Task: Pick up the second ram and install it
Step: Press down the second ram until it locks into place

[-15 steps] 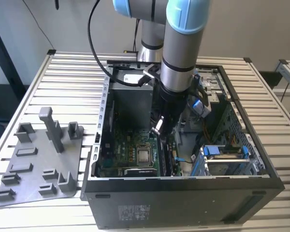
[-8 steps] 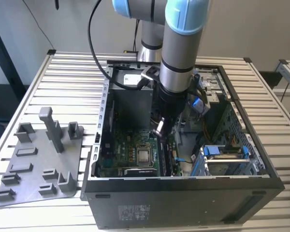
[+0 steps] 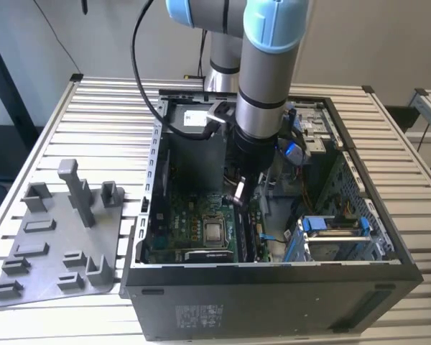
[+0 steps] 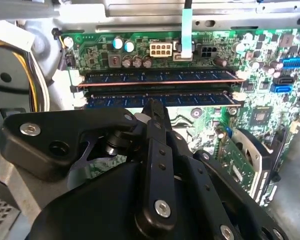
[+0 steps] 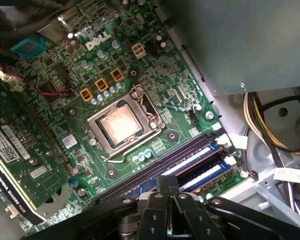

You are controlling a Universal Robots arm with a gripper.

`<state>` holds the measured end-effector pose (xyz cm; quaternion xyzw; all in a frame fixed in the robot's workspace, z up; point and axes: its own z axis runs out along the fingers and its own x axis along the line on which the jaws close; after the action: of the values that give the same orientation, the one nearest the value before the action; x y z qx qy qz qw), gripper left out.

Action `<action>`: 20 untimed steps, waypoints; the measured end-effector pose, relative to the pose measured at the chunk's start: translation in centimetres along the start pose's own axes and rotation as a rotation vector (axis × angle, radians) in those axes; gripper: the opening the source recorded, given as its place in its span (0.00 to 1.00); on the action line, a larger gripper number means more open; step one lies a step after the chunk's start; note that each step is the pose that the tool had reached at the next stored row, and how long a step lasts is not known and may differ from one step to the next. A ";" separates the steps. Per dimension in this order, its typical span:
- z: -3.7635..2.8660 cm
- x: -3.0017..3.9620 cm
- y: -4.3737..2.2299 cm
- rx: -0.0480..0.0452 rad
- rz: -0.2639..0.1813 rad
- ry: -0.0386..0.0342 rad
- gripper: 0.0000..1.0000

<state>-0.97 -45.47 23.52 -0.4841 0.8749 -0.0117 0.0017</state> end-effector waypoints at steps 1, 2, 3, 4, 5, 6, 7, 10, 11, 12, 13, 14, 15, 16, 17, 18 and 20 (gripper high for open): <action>0.02 0.02 0.03 0.0002 -0.013 -0.0002 0.11; 0.05 0.05 0.07 0.0002 -0.025 -0.0005 0.11; 0.09 0.07 0.11 0.0003 -0.036 -0.0008 0.11; 0.12 0.09 0.16 0.0004 -0.047 -0.0010 0.11; 0.14 0.11 0.19 0.0006 -0.059 -0.0011 0.11; 0.15 0.13 0.21 0.0007 -0.072 -0.0012 0.11; 0.15 0.13 0.22 0.0009 -0.087 -0.0014 0.11; 0.19 0.14 0.23 0.0013 -0.141 -0.0028 0.11; 0.20 0.14 0.23 0.0015 -0.159 -0.0032 0.11; 0.21 0.14 0.23 0.0016 -0.177 -0.0037 0.11; 0.21 0.14 0.24 0.0018 -0.195 -0.0041 0.11; 0.22 0.13 0.24 0.0019 -0.213 -0.0046 0.11; 0.22 0.14 0.24 0.0021 -0.232 -0.0049 0.11; 0.22 0.14 0.24 0.0022 -0.250 -0.0053 0.11; 0.22 0.14 0.24 0.0024 -0.268 -0.0057 0.11; 0.23 0.14 0.24 0.0025 -0.286 -0.0061 0.11; 0.22 0.14 0.24 0.0029 -0.323 -0.0069 0.11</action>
<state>-1.25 -45.47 23.29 -0.6186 0.7856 -0.0114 0.0034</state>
